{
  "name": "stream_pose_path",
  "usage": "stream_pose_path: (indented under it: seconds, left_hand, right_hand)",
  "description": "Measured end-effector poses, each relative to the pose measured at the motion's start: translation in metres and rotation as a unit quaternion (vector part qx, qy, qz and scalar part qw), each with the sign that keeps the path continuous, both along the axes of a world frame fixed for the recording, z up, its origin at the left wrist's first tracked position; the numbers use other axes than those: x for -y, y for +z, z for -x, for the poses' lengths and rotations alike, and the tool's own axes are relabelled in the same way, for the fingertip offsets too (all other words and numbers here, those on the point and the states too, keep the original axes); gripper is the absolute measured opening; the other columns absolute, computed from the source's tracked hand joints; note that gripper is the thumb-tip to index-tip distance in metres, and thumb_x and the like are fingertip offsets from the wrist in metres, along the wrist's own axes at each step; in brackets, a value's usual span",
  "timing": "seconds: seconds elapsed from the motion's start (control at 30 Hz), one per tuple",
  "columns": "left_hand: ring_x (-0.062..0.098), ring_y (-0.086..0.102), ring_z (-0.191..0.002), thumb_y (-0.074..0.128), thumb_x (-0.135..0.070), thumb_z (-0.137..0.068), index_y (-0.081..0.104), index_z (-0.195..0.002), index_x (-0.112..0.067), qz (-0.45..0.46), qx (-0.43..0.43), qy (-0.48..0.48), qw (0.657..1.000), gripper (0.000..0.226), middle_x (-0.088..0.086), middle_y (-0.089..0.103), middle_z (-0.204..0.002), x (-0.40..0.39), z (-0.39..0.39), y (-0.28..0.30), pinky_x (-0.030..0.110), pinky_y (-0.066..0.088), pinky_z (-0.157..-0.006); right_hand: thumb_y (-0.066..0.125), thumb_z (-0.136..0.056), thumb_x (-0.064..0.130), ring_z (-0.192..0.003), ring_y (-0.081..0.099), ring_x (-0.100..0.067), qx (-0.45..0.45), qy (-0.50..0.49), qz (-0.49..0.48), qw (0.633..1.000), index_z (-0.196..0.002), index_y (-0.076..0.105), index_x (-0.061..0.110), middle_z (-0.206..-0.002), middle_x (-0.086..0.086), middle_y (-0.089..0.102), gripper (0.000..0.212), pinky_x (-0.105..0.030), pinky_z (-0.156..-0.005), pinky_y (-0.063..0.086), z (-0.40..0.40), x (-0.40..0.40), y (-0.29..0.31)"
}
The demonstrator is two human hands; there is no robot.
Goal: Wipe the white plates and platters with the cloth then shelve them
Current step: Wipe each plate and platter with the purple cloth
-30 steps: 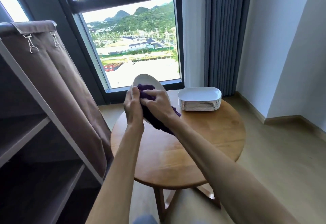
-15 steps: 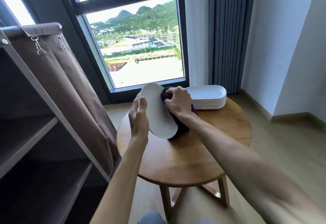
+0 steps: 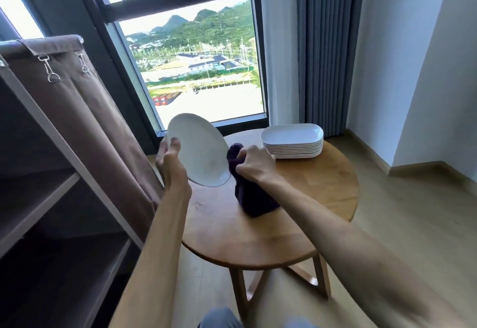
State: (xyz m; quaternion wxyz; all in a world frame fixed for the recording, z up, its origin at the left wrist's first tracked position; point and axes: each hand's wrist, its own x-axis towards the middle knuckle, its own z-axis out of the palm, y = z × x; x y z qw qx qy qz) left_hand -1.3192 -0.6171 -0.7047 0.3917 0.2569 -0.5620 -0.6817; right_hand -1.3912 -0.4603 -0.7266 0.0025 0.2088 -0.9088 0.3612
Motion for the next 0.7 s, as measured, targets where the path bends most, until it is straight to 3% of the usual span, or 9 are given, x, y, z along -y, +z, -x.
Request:
stream_pose_path:
  seconds: [0.07, 0.17, 0.27, 0.37, 0.43, 0.53, 0.57, 0.63, 0.7]
  left_hand:
    - [0.029, 0.063, -0.116, 0.053, -0.032, -0.101, 0.063, -0.131, -0.025, -0.112, -0.022, 0.032, 0.993, 0.032, 0.006, 0.067, -0.126, 0.004, -0.009, -0.007, 0.045, 0.056, -0.094]
    - [0.032, 0.067, -0.112, 0.053, -0.033, -0.100, 0.059, -0.134, -0.021, -0.242, -0.069, 0.004, 0.968, 0.037, 0.010, 0.069, -0.125, 0.011, -0.016, -0.014, 0.046, 0.059, -0.092]
    - [0.034, 0.067, -0.110, 0.051, -0.031, -0.100, 0.057, -0.135, -0.020, -0.268, -0.077, -0.014, 0.960, 0.037, 0.012, 0.068, -0.126, 0.001, -0.014, -0.021, 0.052, 0.058, -0.094]
    - [0.030, 0.067, -0.110, 0.055, -0.029, -0.099, 0.060, -0.134, -0.024, -0.255, -0.060, 0.009, 0.965, 0.036, 0.008, 0.068, -0.126, -0.021, -0.003, -0.025, 0.041, 0.060, -0.082]
    - [0.032, 0.067, -0.111, 0.056, -0.026, -0.099, 0.060, -0.135, -0.026, -0.273, -0.090, 0.013, 0.958, 0.036, 0.008, 0.067, -0.128, -0.034, 0.003, -0.029, 0.040, 0.060, -0.078]
    - [0.037, 0.064, -0.115, 0.053, -0.023, -0.101, 0.058, -0.133, -0.026, -0.254, -0.142, 0.002, 0.957, 0.033, 0.013, 0.065, -0.129, -0.045, 0.010, -0.039, 0.048, 0.059, -0.092]
    - [0.037, 0.064, -0.115, 0.052, -0.022, -0.102, 0.057, -0.133, -0.027, -0.246, -0.156, 0.002, 0.957, 0.033, 0.013, 0.064, -0.130, -0.049, 0.011, -0.041, 0.050, 0.057, -0.096]
    - [0.035, 0.064, -0.115, 0.051, -0.021, -0.102, 0.057, -0.136, -0.026, -0.234, -0.178, -0.003, 0.956, 0.035, 0.012, 0.065, -0.130, -0.055, 0.013, -0.045, 0.049, 0.056, -0.098]
    - [0.035, 0.064, -0.118, 0.051, -0.019, -0.102, 0.056, -0.140, -0.024, -0.239, -0.189, -0.016, 0.952, 0.039, 0.013, 0.065, -0.133, -0.059, 0.014, -0.049, 0.050, 0.055, -0.101]
  right_hand:
    - [0.080, -0.069, 0.019, -0.092, 0.067, -0.026, 0.009, -0.088, 0.083, 0.993, -0.077, 0.068, 0.018, -0.080, 0.000, 0.069, 0.014, -0.031, -0.079, 0.051, 0.014, -0.016, 0.001]
    - [0.092, -0.067, 0.015, -0.089, 0.069, -0.022, 0.138, -0.165, 0.310, 0.926, -0.074, 0.056, 0.018, -0.080, 0.001, 0.065, 0.036, -0.034, -0.081, 0.058, 0.032, -0.037, 0.014]
    - [0.093, -0.066, 0.013, -0.086, 0.068, -0.020, 0.173, -0.117, 0.429, 0.879, -0.080, 0.061, 0.014, -0.085, -0.002, 0.069, 0.035, -0.031, -0.075, 0.058, 0.034, -0.040, 0.033]
    - [0.088, -0.072, 0.017, -0.080, 0.069, -0.016, 0.160, 0.107, 0.374, 0.907, -0.085, 0.071, 0.013, -0.085, -0.004, 0.074, 0.022, -0.028, -0.072, 0.055, 0.016, -0.026, 0.050]
    - [0.079, -0.081, 0.010, -0.092, 0.072, -0.019, 0.109, 0.200, 0.307, 0.924, -0.099, 0.078, 0.012, -0.098, -0.006, 0.076, 0.018, -0.033, -0.087, 0.059, 0.005, -0.016, 0.041]
    - [0.083, -0.079, 0.022, -0.119, 0.057, -0.026, -0.084, -0.042, 0.211, 0.973, -0.128, 0.068, 0.015, -0.129, -0.009, 0.059, 0.051, -0.042, -0.105, 0.047, 0.001, -0.011, 0.007]
    - [0.085, -0.076, 0.036, -0.127, 0.050, -0.028, -0.072, -0.132, 0.191, 0.970, -0.138, 0.059, 0.017, -0.138, -0.010, 0.051, 0.070, -0.044, -0.108, 0.043, -0.002, -0.011, -0.006]
    - [0.088, -0.063, 0.056, -0.127, 0.053, -0.026, 0.106, -0.167, 0.259, 0.945, -0.140, 0.051, 0.019, -0.140, -0.009, 0.054, 0.093, -0.046, -0.107, 0.046, -0.008, -0.010, -0.025]
    - [0.092, -0.051, 0.058, -0.108, 0.069, -0.027, 0.287, -0.103, 0.388, 0.870, -0.124, 0.064, 0.019, -0.118, -0.006, 0.071, 0.087, -0.047, -0.092, 0.058, -0.008, -0.010, -0.032]
